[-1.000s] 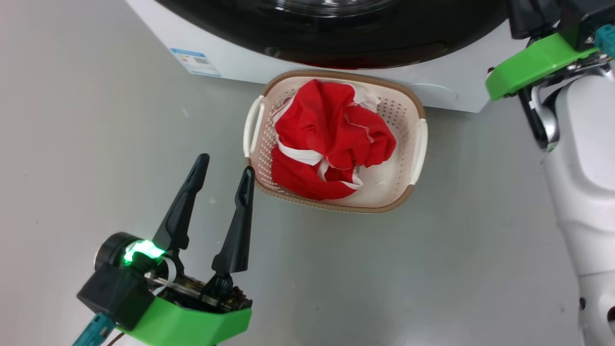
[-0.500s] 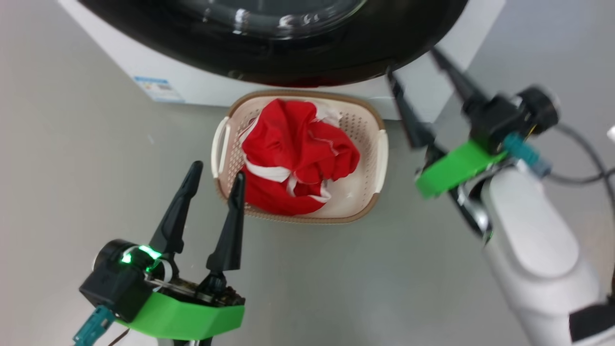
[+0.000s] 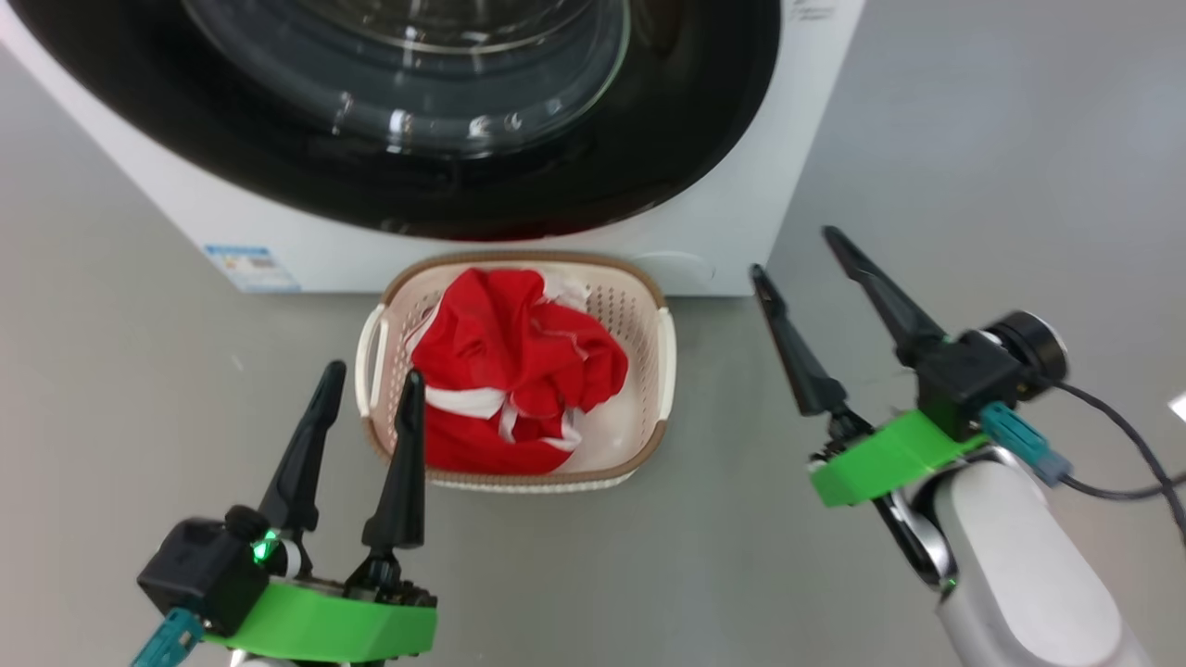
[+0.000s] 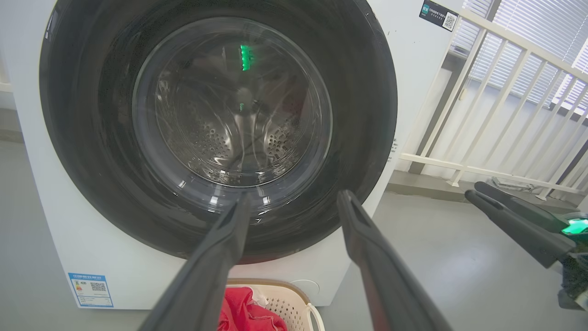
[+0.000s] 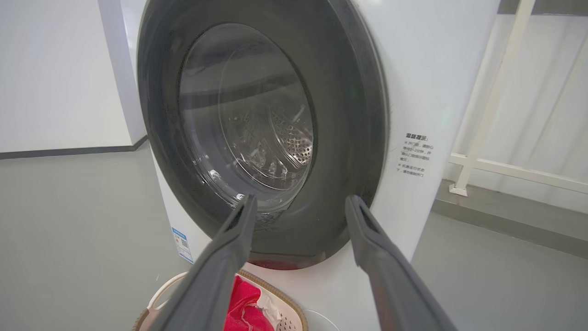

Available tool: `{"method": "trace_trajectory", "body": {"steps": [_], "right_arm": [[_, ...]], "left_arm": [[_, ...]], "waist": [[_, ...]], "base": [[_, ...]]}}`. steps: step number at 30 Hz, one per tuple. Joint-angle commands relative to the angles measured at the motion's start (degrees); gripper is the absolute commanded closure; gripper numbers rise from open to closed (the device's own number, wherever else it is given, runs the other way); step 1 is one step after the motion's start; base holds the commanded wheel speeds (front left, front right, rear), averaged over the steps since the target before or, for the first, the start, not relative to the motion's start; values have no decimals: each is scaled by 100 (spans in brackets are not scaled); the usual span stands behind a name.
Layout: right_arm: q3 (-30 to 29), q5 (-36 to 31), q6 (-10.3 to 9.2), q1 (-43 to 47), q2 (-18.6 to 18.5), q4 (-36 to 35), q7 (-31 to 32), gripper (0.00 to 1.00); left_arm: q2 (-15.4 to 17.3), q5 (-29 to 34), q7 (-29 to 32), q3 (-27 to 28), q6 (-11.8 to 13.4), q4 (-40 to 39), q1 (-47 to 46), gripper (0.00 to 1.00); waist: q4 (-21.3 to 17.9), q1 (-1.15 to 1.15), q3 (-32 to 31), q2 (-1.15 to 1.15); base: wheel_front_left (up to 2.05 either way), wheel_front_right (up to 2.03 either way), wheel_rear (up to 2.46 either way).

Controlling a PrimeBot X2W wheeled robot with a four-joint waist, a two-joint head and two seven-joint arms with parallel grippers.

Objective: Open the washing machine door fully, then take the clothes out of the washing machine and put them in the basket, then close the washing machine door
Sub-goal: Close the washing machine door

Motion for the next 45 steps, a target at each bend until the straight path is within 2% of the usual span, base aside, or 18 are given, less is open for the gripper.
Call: {"method": "trace_trajectory", "body": {"steps": [1,8,19,32,45], "right_arm": [[59,-67,-22,95,57,-185,6,0],[-309,-140,-22,624,71,-566,6,0],[-779,-106,-22,1473,100,-1169,6,0],[-1188,-32,-22,2346,102,-1452,6,0],[-1378,52,-22,2616,102,-1563,6,0]], "left_arm": [[62,4,-44,209,50,-112,33,0],[62,4,-44,411,59,-66,214,0],[62,361,-44,622,130,-72,512,0],[62,589,-44,807,144,-104,1010,0],[62,670,-44,886,142,-104,1205,0]], "waist": [[-178,0,-207,0],[-369,0,-491,0],[-501,0,-1008,0],[-494,0,-1474,0],[-536,0,-1697,0]], "base": [[0,0,0],[0,0,0],[0,0,0],[0,0,0],[0,0,0]]}}
